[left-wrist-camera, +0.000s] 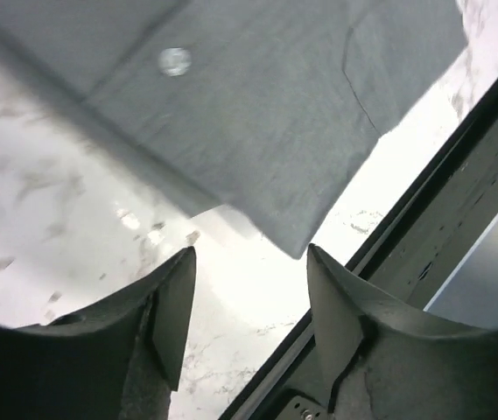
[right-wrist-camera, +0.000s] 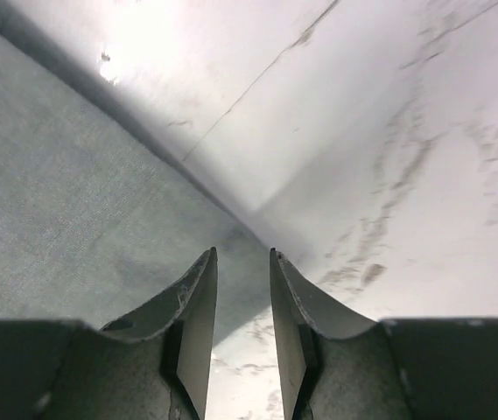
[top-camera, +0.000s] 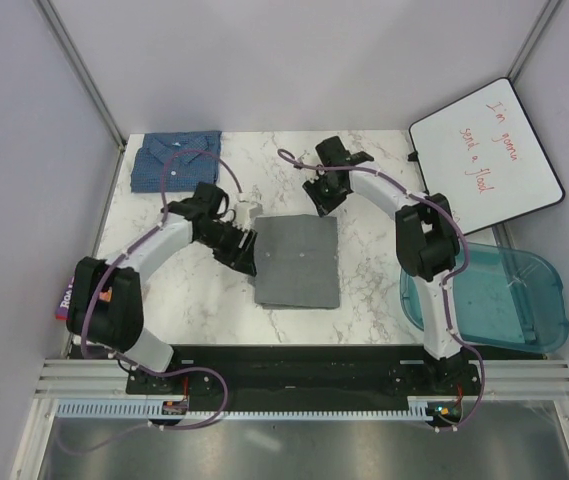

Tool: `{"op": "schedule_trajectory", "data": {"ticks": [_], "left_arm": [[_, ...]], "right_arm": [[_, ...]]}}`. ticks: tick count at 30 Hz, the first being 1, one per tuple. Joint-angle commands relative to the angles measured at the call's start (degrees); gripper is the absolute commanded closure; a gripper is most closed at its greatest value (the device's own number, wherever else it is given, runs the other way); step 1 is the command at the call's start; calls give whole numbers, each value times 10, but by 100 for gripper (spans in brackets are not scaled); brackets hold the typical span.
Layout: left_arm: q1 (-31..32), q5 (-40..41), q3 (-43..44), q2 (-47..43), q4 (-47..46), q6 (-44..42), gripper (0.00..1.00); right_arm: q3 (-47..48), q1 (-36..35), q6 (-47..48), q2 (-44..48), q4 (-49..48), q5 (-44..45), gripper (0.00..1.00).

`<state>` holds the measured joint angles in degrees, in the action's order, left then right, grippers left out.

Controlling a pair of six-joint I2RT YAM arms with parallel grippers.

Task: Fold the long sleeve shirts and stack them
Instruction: Fold the shirt

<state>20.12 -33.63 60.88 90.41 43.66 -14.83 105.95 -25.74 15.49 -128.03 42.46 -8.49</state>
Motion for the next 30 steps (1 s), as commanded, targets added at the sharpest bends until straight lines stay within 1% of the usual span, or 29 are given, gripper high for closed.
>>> {"op": "schedule_trajectory", "data": {"ticks": [1,2,3,4,5,6,7,8,10,12,13,18,21,22,25,30], "left_arm": [[-111,-46,-32,-56,-51,122,34],[-120,-70,-48,-68,-76,187,32],[-124,-77,-81,-74,-135,218,31],[-125,-81,-101,-80,-166,246,29],[-125,-106,-143,-85,-210,301,25],[-125,-114,-162,-89,-249,326,22],[-125,-120,-179,-88,-329,349,20],[-126,-133,-196,-80,-356,378,20],[-125,-131,-197,-39,-401,385,20],[-126,-131,-183,-6,-405,379,22],[-128,-132,-180,26,-407,377,23],[-131,-141,-168,87,-422,369,30],[-134,-154,-161,123,-434,379,41],[-136,-163,-161,135,-451,385,44],[-135,-188,-161,165,-482,408,44],[-135,-195,-162,188,-514,428,42]], "right_arm": [[30,0,14,67,25,2,61],[0,0,4,80,26,-13,60],[-17,0,-3,106,27,-30,60],[-35,-1,-9,117,27,-59,60],[-69,-2,-19,128,25,-85,60],[-87,-3,-27,147,19,-98,60],[-101,-5,-34,153,16,-123,60],[-123,-8,-35,158,11,-137,60],[-140,-16,-47,164,4,-148,61],[-158,-22,-48,161,-3,-147,61],[-163,-22,-48,158,-5,-146,62],[-182,-23,-39,136,-13,-137,62],[-179,-24,-34,116,-10,-125,62],[-177,-25,-29,111,-11,-122,62],[-172,-26,-26,96,-11,-107,62],[-165,-27,-19,76,-9,-100,62]]}}
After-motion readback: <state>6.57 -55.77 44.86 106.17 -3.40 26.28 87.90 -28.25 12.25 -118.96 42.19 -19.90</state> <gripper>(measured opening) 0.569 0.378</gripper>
